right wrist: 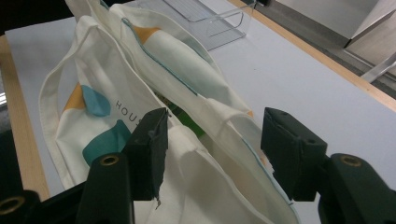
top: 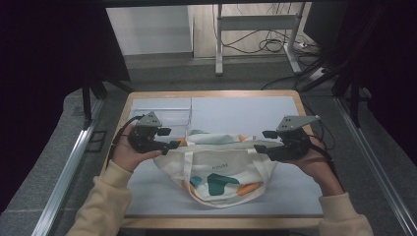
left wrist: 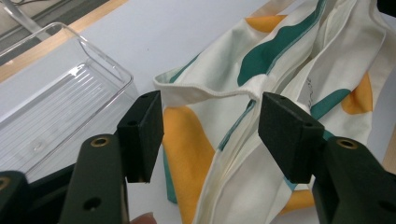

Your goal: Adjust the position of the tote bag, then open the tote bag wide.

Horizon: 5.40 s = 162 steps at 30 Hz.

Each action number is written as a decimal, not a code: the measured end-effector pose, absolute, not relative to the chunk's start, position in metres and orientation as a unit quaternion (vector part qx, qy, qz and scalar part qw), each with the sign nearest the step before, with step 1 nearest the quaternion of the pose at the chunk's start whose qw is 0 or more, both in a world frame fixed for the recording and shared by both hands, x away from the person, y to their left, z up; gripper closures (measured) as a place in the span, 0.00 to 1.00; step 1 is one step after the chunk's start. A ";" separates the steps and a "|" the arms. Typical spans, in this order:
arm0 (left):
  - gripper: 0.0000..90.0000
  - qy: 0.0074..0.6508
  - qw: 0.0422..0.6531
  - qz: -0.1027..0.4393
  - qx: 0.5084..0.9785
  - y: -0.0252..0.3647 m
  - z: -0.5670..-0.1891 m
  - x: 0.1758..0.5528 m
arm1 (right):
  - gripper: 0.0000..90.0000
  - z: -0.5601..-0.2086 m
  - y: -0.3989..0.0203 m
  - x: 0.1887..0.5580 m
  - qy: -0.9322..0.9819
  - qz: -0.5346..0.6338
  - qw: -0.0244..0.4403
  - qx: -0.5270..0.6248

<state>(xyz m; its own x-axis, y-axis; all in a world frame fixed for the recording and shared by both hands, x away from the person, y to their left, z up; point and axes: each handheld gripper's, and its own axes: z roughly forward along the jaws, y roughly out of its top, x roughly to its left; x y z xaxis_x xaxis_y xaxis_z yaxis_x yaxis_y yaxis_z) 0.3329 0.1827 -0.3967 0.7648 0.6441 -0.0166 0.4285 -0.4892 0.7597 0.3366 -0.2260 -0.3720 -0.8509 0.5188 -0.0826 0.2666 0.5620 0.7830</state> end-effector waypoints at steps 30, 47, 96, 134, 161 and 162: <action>0.49 0.276 0.382 0.104 0.876 0.145 -0.405 0.351 | 0.47 -0.389 -0.173 0.334 0.892 0.403 0.112 0.170; 0.49 0.264 0.366 0.091 0.888 0.133 -0.409 0.358 | 0.48 -0.394 -0.145 0.334 0.904 0.385 0.107 0.153; 0.89 0.254 0.313 0.087 0.911 0.118 -0.412 0.371 | 0.96 -0.423 -0.120 0.325 0.933 0.332 0.072 0.118; 0.90 0.315 0.324 0.149 0.880 0.126 -0.397 0.417 | 0.96 -0.434 -0.128 0.299 0.937 0.332 0.057 0.090; 0.90 0.356 0.326 0.162 0.861 0.135 -0.415 0.449 | 0.96 -0.483 -0.117 0.278 0.950 0.301 0.020 0.081; 0.90 0.356 0.327 0.161 0.860 0.135 -0.414 0.448 | 0.96 -0.482 -0.117 0.278 0.949 0.304 0.020 0.079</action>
<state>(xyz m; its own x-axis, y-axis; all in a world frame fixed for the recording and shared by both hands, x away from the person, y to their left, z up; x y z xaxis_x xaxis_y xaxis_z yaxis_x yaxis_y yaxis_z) 0.4478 0.1352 -0.4140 0.6943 0.7183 0.0440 0.5074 -0.5320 0.6779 0.2776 -0.1174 -0.4824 -0.9868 0.1618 0.0104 0.1378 0.8033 0.5794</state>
